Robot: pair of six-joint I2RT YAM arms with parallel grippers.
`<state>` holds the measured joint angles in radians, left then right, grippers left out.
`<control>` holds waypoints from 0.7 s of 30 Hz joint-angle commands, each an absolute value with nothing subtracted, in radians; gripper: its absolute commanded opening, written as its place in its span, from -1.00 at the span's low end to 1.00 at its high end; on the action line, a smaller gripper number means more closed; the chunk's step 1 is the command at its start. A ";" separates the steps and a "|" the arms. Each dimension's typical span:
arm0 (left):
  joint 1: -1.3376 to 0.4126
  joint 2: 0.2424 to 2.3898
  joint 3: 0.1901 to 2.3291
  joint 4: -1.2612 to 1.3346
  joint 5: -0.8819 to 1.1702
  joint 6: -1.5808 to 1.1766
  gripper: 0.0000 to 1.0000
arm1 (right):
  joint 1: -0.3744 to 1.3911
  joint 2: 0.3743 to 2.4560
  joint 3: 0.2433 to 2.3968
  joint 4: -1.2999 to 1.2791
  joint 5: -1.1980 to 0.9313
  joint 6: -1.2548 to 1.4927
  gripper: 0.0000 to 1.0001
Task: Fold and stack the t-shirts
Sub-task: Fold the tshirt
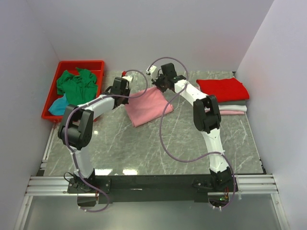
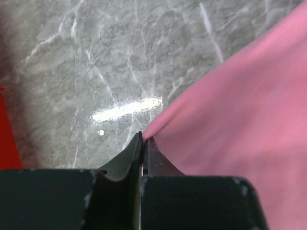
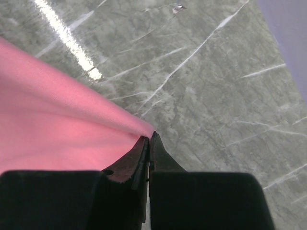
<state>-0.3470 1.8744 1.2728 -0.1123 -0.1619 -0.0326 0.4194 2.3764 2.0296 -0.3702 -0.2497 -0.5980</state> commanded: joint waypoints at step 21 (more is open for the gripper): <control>-0.316 1.991 1.427 -0.120 -0.259 -0.037 -0.99 | 0.443 2.416 2.077 -0.193 -0.095 -0.537 -1.00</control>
<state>-0.3241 1.9797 1.3865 -0.1226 -0.2295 -0.0402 0.4389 2.4031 2.0369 -0.2527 -0.1345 -0.5472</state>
